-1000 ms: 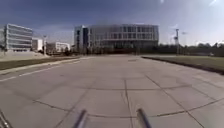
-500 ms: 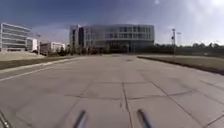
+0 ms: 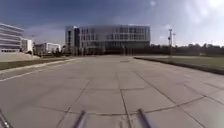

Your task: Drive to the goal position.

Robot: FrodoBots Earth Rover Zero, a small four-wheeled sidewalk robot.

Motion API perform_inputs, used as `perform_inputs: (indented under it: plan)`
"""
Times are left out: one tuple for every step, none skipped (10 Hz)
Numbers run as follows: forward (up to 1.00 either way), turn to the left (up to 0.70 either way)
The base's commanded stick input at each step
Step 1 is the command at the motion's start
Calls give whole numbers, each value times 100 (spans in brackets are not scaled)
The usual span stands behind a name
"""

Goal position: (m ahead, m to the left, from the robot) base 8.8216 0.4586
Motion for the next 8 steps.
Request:
perform_inputs:
  plan:
    - [70, -14]
    - [70, -14]
    - [70, -14]
    - [70, -14]
    - [70, -14]
    - [70, -10]
    - [70, -2]
    - [70, 0]
